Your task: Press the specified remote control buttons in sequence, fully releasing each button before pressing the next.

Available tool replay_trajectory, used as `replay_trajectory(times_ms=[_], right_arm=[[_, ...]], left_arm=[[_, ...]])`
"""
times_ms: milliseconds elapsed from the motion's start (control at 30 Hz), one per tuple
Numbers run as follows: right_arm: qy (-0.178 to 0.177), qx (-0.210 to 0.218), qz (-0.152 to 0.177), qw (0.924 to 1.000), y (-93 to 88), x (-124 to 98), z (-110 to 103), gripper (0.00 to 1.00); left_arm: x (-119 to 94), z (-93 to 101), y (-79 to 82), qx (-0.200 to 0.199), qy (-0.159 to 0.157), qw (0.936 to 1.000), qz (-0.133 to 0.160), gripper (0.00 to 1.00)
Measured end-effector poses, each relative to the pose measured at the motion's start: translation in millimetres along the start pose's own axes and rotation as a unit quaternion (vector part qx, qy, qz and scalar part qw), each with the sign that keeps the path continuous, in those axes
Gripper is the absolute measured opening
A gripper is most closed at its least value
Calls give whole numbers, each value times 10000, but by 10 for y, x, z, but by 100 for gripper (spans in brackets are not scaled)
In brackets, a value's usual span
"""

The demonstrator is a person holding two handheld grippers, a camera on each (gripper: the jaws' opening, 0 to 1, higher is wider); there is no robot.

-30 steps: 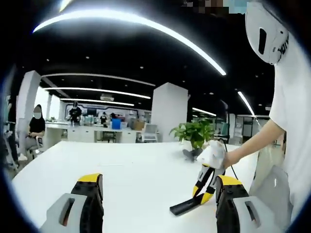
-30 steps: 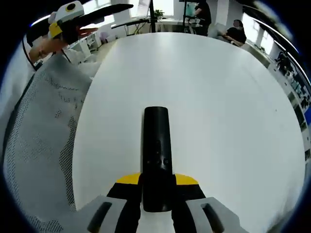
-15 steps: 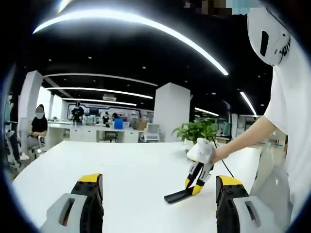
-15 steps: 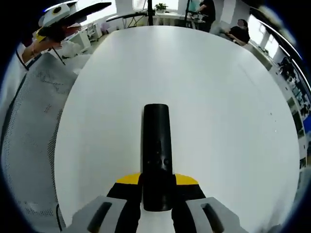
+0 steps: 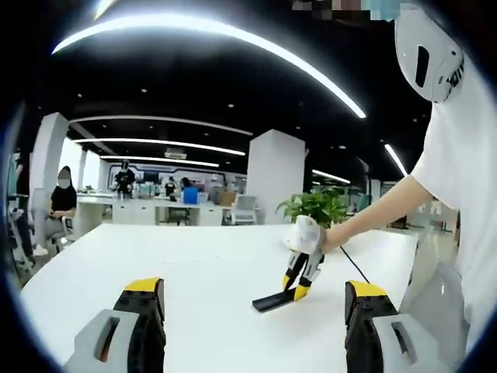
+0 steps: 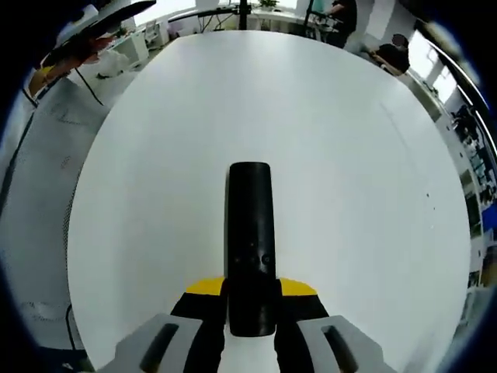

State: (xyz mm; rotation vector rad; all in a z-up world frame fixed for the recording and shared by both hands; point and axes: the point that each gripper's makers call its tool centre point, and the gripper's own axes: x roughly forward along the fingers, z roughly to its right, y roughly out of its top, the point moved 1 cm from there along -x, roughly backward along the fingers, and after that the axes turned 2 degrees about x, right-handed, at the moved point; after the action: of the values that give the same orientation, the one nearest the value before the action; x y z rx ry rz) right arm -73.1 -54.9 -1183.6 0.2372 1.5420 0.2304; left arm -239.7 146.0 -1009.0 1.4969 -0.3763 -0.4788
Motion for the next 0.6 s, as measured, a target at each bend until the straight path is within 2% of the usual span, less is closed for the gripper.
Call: replay_trajectory(times_ms=[233,300,467,600], right_arm=[[-11,13,-42,10000,37,13,224,21],[40,143,-2,9999,69,25,302,21],[1,90,-118,9999,118,48,482,21],[-39,-3,-151,9999,148,53,580,21]], left_arm=[[-31,-36,-16,1,84,10000,-50,100],[-37,-34,-32,25,67,9999,-96,100],[-26,-11,-58,113,14,9998,-182,100],[-32,-24,-42,45,44,9999,-124,100]])
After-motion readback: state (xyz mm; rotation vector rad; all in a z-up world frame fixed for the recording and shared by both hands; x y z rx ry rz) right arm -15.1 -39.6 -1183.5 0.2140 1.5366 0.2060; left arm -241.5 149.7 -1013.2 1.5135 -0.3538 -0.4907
